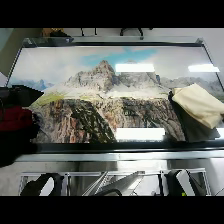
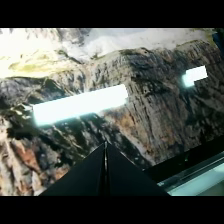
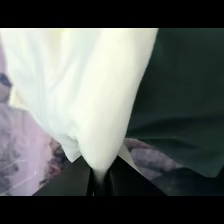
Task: Fold the shirts.
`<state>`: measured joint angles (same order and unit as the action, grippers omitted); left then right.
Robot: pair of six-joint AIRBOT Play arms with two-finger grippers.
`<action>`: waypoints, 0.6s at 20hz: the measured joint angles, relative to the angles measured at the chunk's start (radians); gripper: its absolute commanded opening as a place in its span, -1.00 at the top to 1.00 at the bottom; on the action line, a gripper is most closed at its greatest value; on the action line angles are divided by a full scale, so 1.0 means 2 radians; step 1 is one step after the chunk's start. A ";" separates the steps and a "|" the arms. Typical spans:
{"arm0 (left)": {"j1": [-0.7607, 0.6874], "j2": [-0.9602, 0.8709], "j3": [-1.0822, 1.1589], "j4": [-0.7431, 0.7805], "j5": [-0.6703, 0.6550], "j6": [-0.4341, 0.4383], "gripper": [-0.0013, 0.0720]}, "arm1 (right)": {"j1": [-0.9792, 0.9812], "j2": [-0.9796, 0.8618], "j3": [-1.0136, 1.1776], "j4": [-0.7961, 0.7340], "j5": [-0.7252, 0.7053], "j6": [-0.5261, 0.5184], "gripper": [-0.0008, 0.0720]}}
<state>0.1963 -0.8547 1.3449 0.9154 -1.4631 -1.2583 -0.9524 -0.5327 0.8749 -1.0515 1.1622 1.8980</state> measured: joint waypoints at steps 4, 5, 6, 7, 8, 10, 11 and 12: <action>0.000 0.000 0.000 0.000 -0.002 0.003 0.93 | -0.007 0.002 -0.031 -0.067 0.007 0.019 -0.77; 0.000 0.000 0.000 0.000 -0.003 0.004 0.93 | -0.008 -0.002 -0.034 -0.076 0.007 0.020 -0.93; 0.000 0.000 0.000 0.000 -0.003 0.005 0.93 | -0.009 -0.006 -0.036 -0.082 0.008 0.021 -0.93; 0.000 0.000 0.000 0.000 -0.004 0.005 0.93 | -0.009 -0.011 -0.038 -0.086 0.008 0.021 -0.93; 0.000 0.000 0.000 0.000 -0.004 0.005 0.93 | -0.009 -0.015 -0.039 -0.092 0.009 0.014 -0.93; 0.000 0.000 0.000 0.000 -0.004 0.006 0.93 | -0.010 -0.021 -0.035 -0.097 0.003 0.002 -0.88; 0.000 0.000 0.000 0.000 -0.004 0.006 0.93 | -0.010 -0.022 -0.028 -0.096 -0.006 -0.002 -0.23; 0.000 0.000 0.000 0.000 -0.003 0.006 0.93 | -0.010 -0.023 -0.017 -0.088 -0.017 -0.007 0.88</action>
<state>0.1963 -0.8547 1.3449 0.9157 -1.4700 -1.2472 -0.9718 -0.5793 0.8413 -1.2270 1.1282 1.8843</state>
